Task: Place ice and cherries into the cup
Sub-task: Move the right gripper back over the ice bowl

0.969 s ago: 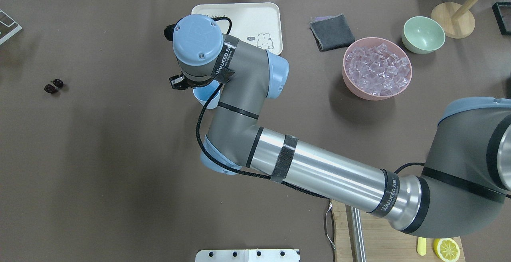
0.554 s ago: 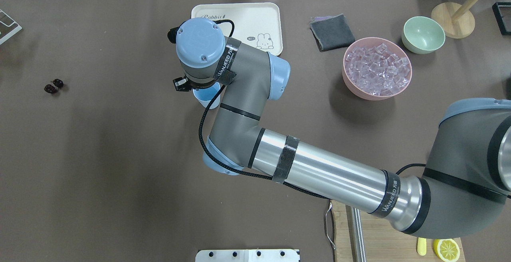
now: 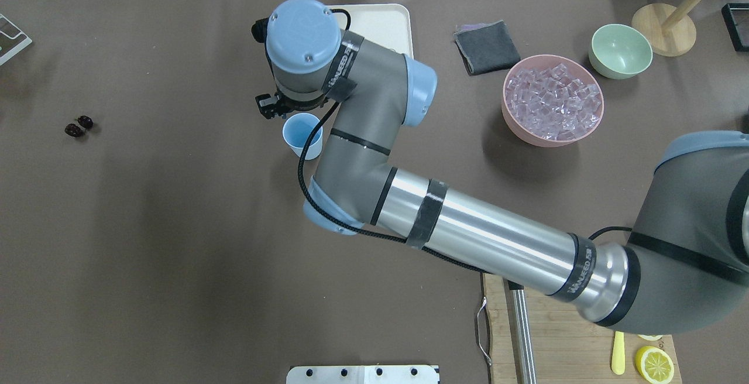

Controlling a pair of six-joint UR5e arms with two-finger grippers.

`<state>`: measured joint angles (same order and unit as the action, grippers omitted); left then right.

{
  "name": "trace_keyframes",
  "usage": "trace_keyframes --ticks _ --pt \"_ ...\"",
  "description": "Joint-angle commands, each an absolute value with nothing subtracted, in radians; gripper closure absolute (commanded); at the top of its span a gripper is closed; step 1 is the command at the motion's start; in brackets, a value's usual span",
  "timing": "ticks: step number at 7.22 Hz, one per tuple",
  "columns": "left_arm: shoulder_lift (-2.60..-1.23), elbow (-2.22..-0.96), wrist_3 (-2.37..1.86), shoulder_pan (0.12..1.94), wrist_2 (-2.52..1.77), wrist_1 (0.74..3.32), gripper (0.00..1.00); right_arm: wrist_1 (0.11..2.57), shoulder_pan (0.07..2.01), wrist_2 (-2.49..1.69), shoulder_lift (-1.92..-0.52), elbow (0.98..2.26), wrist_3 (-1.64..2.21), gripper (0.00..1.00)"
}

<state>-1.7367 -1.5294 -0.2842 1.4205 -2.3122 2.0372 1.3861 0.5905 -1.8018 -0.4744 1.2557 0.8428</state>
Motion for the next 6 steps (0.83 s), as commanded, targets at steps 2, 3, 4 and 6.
trace_keyframes --ticks 2,3,4,6 --pt "-1.746 -1.525 -0.288 1.401 -2.306 2.037 0.02 1.613 0.873 -2.108 -0.616 1.42 0.739 0.28" --pt "-1.746 -1.525 -0.293 1.397 -2.306 2.039 0.02 1.62 0.94 -2.179 -0.759 1.513 0.762 0.28" --pt "-1.747 -1.523 -0.311 1.396 -2.304 2.039 0.02 1.621 1.0 -2.19 -0.855 1.555 0.784 0.24" --pt "-1.747 -1.52 -0.311 1.388 -2.304 2.039 0.02 1.614 1.037 -2.204 -1.004 1.59 0.763 0.1"
